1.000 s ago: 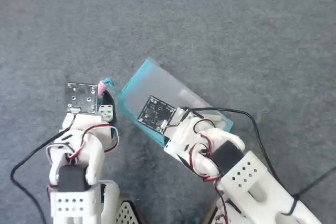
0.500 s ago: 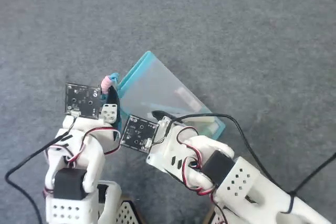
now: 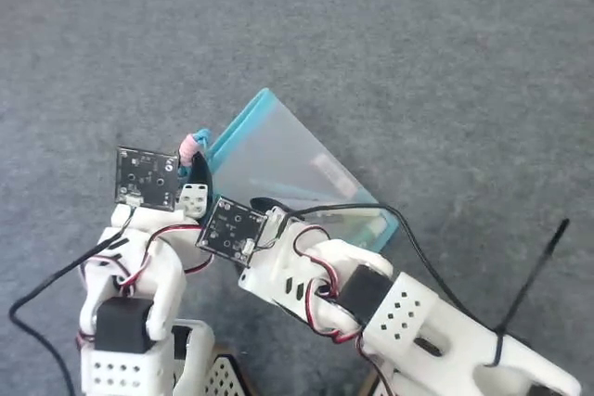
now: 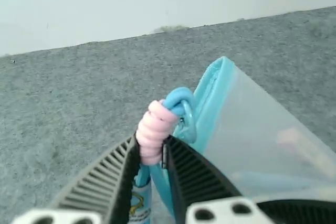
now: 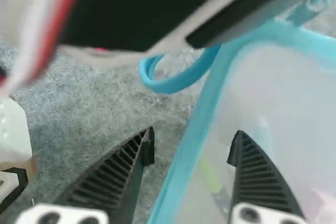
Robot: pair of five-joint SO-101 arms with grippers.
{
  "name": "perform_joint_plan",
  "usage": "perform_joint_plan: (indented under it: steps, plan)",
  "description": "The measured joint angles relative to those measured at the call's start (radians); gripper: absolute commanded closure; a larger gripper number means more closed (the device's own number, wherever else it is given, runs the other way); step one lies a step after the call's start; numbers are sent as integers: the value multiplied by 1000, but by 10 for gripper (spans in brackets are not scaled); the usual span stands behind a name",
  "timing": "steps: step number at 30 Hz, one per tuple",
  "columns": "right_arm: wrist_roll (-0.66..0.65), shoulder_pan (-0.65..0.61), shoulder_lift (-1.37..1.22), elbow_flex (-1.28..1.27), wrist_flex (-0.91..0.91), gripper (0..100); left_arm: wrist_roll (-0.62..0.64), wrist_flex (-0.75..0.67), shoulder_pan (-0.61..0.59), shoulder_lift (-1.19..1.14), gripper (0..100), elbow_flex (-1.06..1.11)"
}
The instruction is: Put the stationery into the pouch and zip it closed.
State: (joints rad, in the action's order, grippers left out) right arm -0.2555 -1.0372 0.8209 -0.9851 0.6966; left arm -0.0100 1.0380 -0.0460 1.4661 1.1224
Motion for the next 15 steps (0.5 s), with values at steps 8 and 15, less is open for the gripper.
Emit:
perform_joint_plan:
  steps: [8,15]
  plan:
    - [87,187,-12,-14,-78,772,0,0,-6,0,990,0]
    - [129,321,-72,-12,-89,772,0,0,-6,0,989,0]
